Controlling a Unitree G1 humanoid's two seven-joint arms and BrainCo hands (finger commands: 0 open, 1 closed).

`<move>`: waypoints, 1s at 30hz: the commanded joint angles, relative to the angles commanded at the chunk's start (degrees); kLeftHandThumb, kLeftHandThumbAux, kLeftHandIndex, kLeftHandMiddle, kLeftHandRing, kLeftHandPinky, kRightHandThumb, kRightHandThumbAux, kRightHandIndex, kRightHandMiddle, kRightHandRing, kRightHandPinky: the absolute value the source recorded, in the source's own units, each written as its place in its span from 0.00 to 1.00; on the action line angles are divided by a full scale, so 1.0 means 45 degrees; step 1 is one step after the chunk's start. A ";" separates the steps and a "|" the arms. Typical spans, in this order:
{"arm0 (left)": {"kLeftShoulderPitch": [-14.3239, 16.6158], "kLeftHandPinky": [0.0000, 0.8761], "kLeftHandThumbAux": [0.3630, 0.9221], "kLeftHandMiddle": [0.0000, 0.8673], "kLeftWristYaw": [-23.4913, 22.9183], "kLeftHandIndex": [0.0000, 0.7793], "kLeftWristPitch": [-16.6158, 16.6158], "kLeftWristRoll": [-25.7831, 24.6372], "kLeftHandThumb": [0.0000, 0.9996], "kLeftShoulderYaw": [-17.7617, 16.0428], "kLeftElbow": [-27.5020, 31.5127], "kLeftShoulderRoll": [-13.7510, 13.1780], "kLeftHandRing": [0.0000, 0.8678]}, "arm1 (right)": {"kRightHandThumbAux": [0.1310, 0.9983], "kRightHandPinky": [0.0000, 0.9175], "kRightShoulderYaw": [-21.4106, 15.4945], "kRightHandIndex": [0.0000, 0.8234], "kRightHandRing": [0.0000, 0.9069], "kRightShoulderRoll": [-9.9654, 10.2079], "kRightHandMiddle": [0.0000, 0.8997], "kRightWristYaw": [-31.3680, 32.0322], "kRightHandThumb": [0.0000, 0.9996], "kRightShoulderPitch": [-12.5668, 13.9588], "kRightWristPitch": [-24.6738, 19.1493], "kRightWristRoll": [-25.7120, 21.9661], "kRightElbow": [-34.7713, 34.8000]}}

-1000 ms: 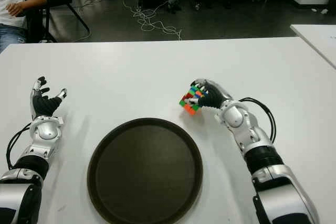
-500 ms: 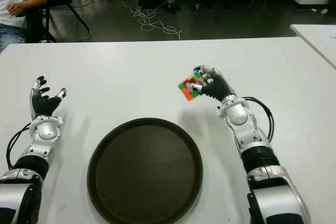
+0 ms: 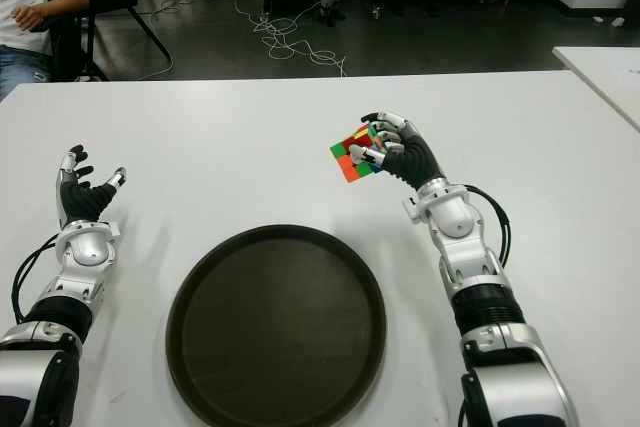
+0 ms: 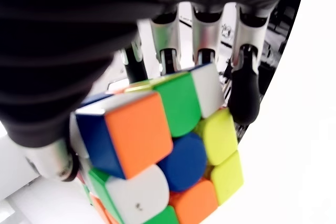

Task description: Pick up the Rubik's Cube and put it in the plate

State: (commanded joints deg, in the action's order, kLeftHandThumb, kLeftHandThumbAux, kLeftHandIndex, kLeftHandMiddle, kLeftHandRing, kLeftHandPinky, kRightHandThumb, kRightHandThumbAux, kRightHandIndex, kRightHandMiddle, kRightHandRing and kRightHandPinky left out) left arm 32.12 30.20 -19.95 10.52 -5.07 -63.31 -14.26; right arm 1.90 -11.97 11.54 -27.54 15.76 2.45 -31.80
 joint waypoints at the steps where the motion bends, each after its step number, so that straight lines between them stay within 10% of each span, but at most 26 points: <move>1: 0.0002 0.24 0.69 0.18 0.0004 0.13 0.0004 0.0017 0.44 0.0009 0.0000 -0.0006 0.20 | 0.68 0.85 0.0051 0.53 0.88 0.0059 0.87 0.0076 0.69 0.0082 -0.0157 -0.0019 0.0252; 30: 0.0018 0.22 0.67 0.18 0.0029 0.13 0.0084 0.0042 0.43 0.0007 0.0007 -0.0025 0.19 | 0.69 0.89 0.1504 0.53 0.90 0.0173 0.88 0.2890 0.68 0.1176 -0.0238 -0.0034 0.3196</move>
State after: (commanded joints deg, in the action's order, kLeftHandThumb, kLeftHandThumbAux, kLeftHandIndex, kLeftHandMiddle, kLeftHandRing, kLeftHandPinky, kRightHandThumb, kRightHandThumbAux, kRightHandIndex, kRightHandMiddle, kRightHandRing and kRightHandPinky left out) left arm 32.20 30.33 -19.58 10.70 -5.04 -63.28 -14.37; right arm 8.67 -11.19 24.55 -22.25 14.69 2.30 -17.42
